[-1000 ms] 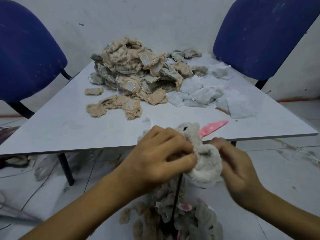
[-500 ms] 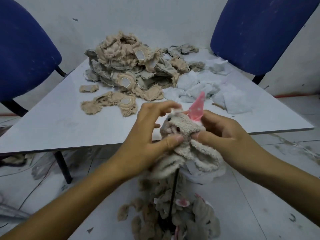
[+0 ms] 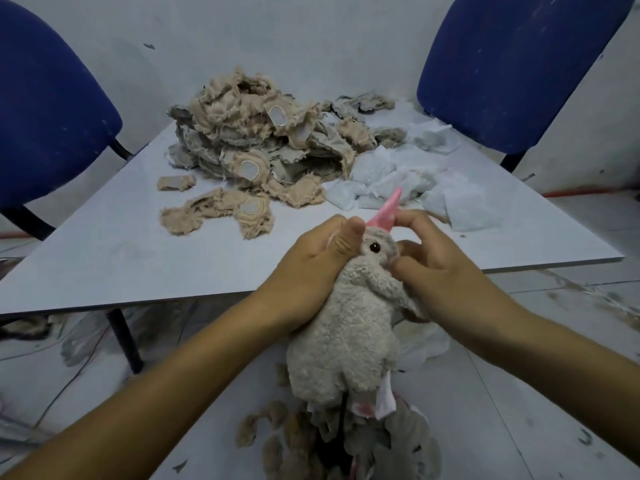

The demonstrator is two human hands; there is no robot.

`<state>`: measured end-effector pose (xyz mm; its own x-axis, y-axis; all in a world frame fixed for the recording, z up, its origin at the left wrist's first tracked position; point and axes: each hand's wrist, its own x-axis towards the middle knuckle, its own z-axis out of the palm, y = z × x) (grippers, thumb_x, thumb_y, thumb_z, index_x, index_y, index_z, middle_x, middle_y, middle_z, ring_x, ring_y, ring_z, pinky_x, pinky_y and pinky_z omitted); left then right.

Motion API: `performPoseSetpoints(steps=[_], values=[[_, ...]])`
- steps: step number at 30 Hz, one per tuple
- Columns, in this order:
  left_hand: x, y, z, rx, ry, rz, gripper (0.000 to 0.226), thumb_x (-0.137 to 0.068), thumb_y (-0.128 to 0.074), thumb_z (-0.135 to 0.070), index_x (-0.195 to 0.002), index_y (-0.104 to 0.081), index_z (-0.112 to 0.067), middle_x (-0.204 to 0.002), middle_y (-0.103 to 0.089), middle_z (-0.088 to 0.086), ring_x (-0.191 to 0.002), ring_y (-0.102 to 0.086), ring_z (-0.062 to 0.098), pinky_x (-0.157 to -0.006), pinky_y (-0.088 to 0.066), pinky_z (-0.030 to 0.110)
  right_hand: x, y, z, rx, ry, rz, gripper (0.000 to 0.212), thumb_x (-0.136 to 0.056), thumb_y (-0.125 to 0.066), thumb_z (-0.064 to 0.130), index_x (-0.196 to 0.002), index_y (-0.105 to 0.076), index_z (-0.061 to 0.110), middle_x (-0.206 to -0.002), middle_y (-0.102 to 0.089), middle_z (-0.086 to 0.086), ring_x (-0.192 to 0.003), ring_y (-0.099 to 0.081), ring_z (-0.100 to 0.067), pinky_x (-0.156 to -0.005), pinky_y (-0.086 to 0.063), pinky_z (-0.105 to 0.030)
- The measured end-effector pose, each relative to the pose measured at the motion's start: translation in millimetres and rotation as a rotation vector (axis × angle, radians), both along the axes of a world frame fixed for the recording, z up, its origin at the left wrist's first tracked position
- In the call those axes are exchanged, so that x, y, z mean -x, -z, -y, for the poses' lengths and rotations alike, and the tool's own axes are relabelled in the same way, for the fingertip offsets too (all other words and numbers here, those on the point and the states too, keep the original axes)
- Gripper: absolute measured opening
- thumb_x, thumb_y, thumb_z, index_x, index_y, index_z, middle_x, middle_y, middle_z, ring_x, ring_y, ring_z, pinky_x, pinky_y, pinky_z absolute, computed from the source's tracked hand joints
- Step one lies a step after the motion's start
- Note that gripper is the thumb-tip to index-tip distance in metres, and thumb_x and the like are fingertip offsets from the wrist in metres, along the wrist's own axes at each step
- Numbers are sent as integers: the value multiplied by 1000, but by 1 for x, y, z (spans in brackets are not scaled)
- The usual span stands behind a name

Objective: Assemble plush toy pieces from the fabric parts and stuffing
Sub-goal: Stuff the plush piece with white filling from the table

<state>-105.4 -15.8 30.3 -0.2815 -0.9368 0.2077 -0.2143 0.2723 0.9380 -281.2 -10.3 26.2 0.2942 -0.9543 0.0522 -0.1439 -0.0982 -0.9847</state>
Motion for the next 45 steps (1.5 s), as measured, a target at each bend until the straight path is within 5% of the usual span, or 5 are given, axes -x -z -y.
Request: performPoseSetpoints(steps=[13, 21, 27, 36, 45], values=[[-3, 29, -6, 95, 51, -118, 60, -72, -54, -82, -111, -49, -37, -95, -70, -5, -85, -69, 16, -73, -56, 45, -8, 28, -4, 354, 72, -227, 42, -103, -35, 34, -145, -38, 38, -79, -64, 5, -55, -53, -4, -52, -38, -23], [-2, 22, -5, 227, 122, 143, 57, -71, -73, -55, -112, -34, -65, -132, -30, -57, -111, -55, -15, -82, -44, 7, -13, 44, -11, 460, 44, -206, 51, -96, -50, 40, -143, -31, 45, -128, -60, 15, -114, -58, 4, -87, -45, -9], [-4, 33, -5, 131, 83, 170, 50, -71, -67, -63, -109, -39, -48, -97, -66, -14, -88, -65, 0, -73, -50, 19, -18, 54, -12, 464, 25, -272, 69, -101, -53, 19, -140, -20, 64, -135, -58, 12, -116, -55, 6, -87, -41, -5], [-6, 8, -4, 539, 25, 293, 54, -72, -75, -52, -118, -54, -33, -102, -69, -13, -89, -67, 3, -75, -54, 27, -15, 54, -10, 569, 100, -68, 50, -95, -42, 37, -145, -33, 42, -139, -46, 34, -126, -49, 8, -98, -40, -9], [-10, 63, -5, 204, 63, 448, 38, -74, -46, -78, -95, -43, -47, -89, -70, -1, -81, -62, 11, -71, -47, 28, -21, 95, -14, 244, -49, -166, 36, -103, -48, 38, -127, -40, 63, -106, -65, 27, -101, -61, 12, -80, -45, -8]])
